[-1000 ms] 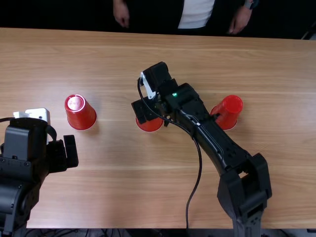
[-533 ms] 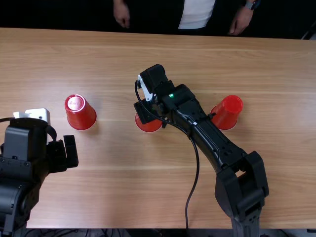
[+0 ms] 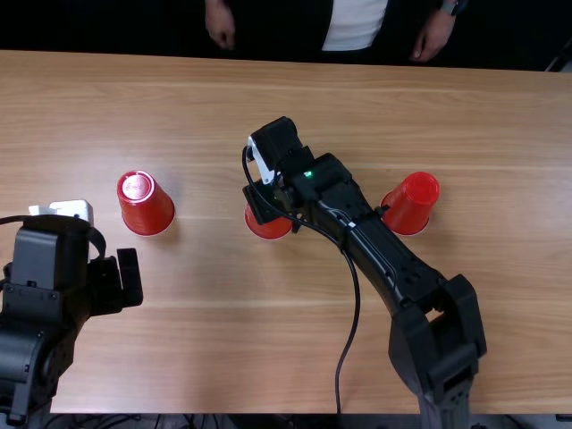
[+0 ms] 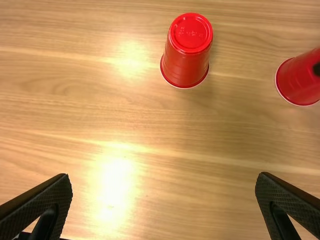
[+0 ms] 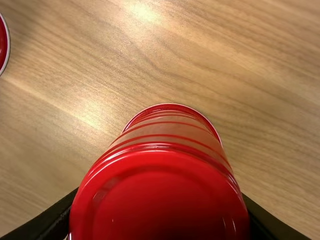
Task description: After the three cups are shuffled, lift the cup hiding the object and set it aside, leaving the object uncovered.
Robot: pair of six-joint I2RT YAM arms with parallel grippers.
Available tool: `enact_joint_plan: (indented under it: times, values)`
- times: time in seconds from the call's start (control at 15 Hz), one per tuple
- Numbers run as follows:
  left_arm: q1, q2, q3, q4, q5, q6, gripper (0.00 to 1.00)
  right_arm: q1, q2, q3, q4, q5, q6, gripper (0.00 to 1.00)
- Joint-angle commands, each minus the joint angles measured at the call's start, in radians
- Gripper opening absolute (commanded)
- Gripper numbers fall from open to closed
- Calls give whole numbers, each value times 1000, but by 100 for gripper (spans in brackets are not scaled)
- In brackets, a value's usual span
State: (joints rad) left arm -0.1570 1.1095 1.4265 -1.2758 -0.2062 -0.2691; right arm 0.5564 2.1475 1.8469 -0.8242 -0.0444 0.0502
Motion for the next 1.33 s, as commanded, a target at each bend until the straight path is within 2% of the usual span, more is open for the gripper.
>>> enact_joint_plan:
  times: [0.0,0.47,0.67,0.93,1.27]
  values:
    - [-1,-10,-9,2,0,-11,100,7,-106,40,0,-3,5,0]
    - [-4,-10,-20,0,0,-11,100,-4,-339,-21,-5,0,5,0]
    - [-7,-10,-24,2,0,-11,100,-58,-469,-146,-2,2,3,0]
    - [-7,-8,-24,8,2,-9,100,-89,-584,-328,0,8,3,0]
    - [-21,-10,-38,9,0,-9,100,-130,-655,-577,2,6,1,0]
